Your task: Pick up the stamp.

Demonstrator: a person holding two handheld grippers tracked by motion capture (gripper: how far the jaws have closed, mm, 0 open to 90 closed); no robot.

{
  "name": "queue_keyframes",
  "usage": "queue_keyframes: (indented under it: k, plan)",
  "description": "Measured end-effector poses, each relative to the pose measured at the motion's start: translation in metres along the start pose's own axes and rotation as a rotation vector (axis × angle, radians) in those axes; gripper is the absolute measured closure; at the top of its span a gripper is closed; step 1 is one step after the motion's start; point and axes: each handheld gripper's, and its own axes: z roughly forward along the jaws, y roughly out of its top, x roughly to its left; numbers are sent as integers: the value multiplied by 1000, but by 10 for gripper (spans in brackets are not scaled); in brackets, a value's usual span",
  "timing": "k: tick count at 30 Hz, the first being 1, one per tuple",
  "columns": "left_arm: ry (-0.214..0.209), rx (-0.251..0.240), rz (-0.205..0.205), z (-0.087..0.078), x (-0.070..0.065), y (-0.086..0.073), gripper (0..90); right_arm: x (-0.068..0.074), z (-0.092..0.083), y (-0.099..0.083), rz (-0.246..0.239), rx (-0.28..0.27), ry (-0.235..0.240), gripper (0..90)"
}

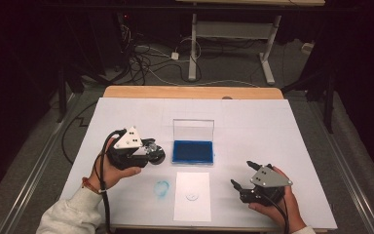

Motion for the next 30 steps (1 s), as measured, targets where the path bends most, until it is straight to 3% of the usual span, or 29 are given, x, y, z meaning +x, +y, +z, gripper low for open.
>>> queue_keyframes:
  k: [17, 28, 30]
  plan:
    - [-32, -23, 31, 14, -3, 19, 544, 0, 3, 1, -2, 0, 8, 230]
    - [-68, -41, 54, 27, -10, 35, 544, 8, 13, 12, -23, -7, 21, 221]
    - [-60, -52, 55, 29, -12, 38, 544, 9, 16, 16, -34, -2, 26, 221]
